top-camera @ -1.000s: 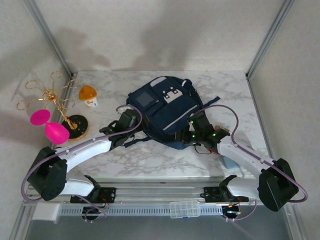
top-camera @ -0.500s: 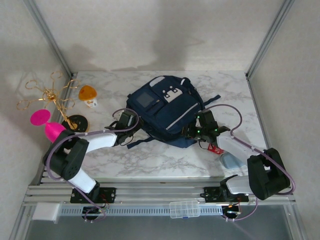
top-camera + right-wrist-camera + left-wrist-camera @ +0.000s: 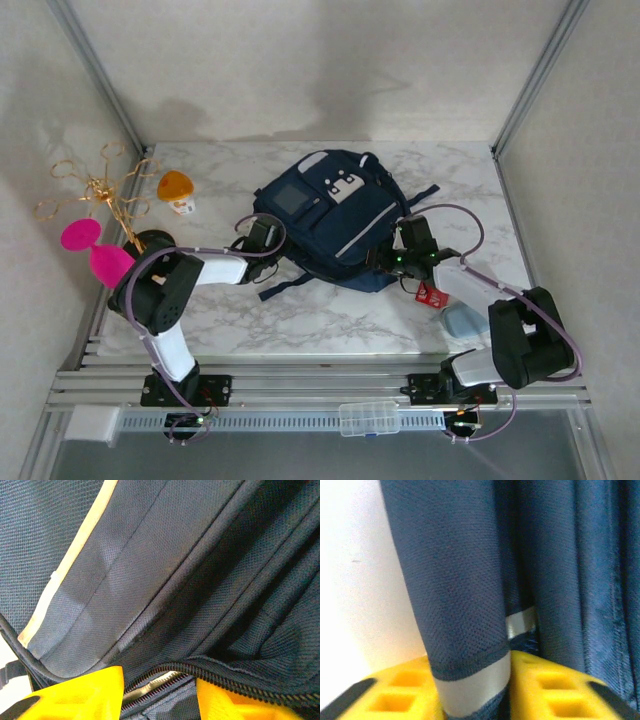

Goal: Pack the student bag
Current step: Zip the student bag at the center of the table.

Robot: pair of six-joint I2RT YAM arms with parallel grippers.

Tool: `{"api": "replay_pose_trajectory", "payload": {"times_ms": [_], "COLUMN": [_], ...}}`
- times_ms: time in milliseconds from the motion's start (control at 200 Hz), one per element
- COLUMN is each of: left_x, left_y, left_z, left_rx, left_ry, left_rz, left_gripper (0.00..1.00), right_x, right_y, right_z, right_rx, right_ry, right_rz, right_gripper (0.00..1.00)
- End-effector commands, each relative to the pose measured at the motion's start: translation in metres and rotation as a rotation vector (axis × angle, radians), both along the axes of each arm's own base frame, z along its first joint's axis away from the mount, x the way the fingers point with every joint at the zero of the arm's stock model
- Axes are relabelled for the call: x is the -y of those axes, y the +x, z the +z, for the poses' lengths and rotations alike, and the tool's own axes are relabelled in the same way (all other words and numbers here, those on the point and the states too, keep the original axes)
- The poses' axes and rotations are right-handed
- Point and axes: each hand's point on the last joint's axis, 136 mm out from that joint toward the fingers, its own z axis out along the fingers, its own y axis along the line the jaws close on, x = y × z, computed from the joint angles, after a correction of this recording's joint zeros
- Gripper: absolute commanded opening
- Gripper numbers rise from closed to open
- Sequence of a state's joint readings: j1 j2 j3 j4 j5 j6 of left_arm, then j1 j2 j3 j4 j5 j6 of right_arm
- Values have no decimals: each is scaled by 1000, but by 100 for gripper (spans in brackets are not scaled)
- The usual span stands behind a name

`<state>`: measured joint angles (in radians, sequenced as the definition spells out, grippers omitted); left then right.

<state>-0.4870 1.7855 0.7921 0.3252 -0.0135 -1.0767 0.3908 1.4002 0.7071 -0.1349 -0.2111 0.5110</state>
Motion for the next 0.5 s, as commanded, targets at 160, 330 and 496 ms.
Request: {"api": "replay_pose_trajectory", "payload": {"times_ms": [160,330,496], "left_x": [13,23,27], "left_y": [10,-4,-13], "left_z": [27,56,70], "left_rx": [58,90,93], "left_ry": [-124,-208,-234], "left_rz": [5,20,55], "left_gripper": [1,0,0], "right_x": [11,24,27], "right_y": [51,86,85], "right_z": [16,40,63], "right_rx": [118,184,184], "right_ry": [-26,-38,-81], "right_rz": [-51,-98,-86], "right_gripper": [43,44,49]}}
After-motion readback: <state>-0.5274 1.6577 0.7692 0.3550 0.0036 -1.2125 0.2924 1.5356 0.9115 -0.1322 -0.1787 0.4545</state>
